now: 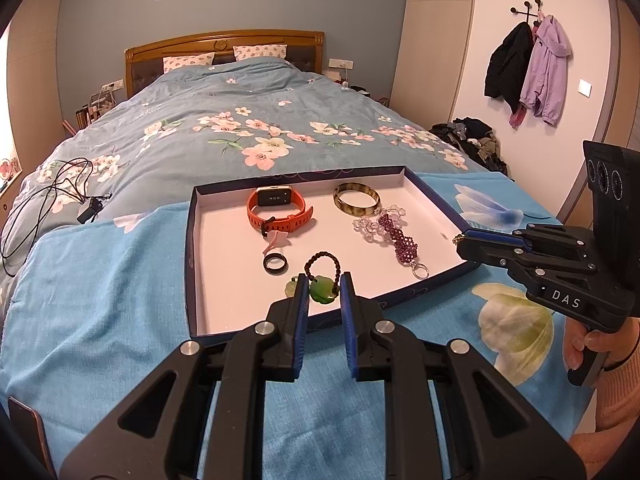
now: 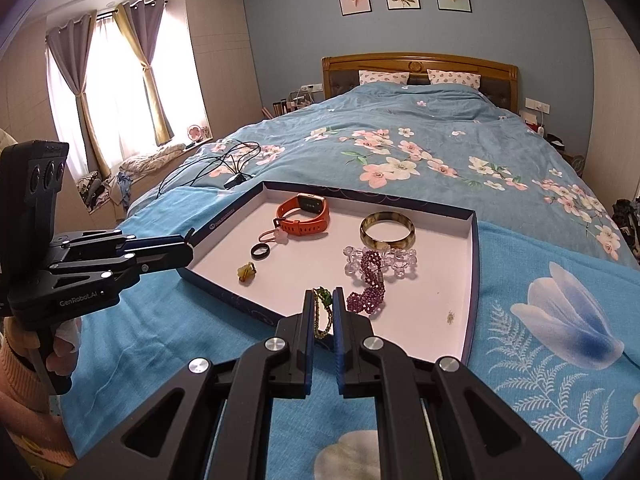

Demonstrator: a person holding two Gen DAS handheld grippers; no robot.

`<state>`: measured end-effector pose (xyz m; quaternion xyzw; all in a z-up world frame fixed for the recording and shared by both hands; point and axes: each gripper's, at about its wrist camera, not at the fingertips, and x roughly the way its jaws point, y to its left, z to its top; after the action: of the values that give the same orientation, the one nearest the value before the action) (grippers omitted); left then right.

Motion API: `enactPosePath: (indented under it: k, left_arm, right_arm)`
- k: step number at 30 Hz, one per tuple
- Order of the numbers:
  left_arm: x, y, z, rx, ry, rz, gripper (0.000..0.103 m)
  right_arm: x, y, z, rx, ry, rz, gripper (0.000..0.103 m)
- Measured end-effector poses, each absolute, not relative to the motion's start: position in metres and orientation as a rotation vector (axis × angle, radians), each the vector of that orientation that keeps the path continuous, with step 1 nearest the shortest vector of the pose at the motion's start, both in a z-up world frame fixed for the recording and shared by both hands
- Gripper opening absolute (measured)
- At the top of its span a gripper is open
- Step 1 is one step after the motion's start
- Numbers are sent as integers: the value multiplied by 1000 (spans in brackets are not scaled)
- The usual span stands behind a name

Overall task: Organize jewelry
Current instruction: 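Carry the pendant and the green-stone gold ring into the box lid with both tools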

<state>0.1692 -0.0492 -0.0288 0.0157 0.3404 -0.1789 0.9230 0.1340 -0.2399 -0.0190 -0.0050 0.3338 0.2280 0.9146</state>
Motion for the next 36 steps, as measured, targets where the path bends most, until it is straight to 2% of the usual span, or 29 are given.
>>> enactPosePath:
  k: [36]
  left_arm:
    - [188,-50,-31,26,701,-350,16]
  right_arm:
    - [155,-248,-23,3,696,459,7]
